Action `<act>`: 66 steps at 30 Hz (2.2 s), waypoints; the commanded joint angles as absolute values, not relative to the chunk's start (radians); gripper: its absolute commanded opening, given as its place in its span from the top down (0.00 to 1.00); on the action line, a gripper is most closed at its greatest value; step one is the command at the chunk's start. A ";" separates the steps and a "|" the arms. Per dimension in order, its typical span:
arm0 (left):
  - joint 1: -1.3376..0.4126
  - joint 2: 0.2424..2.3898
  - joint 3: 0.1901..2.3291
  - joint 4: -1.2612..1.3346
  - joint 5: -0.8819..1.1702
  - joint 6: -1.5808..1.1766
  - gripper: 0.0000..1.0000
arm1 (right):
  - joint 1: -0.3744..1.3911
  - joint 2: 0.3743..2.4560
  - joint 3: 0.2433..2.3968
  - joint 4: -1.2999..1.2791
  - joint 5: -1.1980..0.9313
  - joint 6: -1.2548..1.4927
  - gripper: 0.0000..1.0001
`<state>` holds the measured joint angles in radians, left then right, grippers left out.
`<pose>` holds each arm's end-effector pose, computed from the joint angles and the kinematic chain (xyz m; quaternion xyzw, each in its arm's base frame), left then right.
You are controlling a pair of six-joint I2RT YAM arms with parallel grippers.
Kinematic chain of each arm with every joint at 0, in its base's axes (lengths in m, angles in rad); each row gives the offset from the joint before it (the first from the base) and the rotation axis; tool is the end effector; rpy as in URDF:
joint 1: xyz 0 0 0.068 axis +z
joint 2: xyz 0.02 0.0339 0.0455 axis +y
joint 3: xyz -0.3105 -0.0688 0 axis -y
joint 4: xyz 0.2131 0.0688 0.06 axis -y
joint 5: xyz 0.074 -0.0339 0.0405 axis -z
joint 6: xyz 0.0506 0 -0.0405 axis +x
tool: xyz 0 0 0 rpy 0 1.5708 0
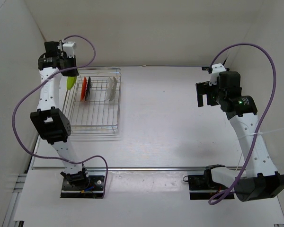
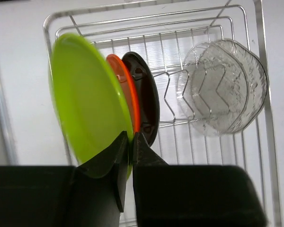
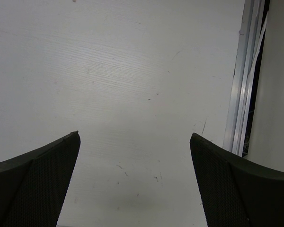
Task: Unload the plates from the dish rack
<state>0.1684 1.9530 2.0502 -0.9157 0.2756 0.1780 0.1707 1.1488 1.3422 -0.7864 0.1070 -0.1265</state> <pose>0.4222 0.0578 0.3924 0.0549 0.9210 -0.0631 0.3804 0.1916 0.0275 0.4271 -0.1057 0.8756 -0.0368 0.4699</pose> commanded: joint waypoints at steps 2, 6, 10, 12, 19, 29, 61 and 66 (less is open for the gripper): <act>0.102 1.747 2.034 -0.945 0.284 0.348 0.89 | 0.173 1.126 1.353 -0.767 0.135 -0.140 0.00; -0.056 1.597 1.970 -0.918 0.171 0.451 0.89 | 0.173 1.126 1.373 -0.767 0.103 -0.130 0.00; -0.315 1.522 1.891 -0.873 -0.079 0.575 0.89 | 0.173 1.163 1.451 -0.817 -0.007 -0.109 0.00; -0.493 1.508 1.856 -0.862 -0.240 0.650 0.89 | 0.173 1.176 1.511 -0.827 -0.116 -0.100 0.00; -0.960 1.413 1.433 -0.571 -0.723 0.971 0.89 | 0.066 1.241 1.680 -0.841 -0.582 0.004 0.00; -1.258 1.538 1.385 -0.410 -0.848 1.147 0.89 | 0.046 1.371 1.717 -0.838 -0.750 0.002 0.05; -1.348 1.704 1.594 -0.347 -0.848 1.184 0.89 | 0.146 1.474 1.667 -0.828 -0.736 -0.049 0.93; -1.328 1.715 1.585 -0.347 -0.848 1.166 0.89 | 0.146 1.465 1.657 -0.819 -0.726 -0.040 0.99</act>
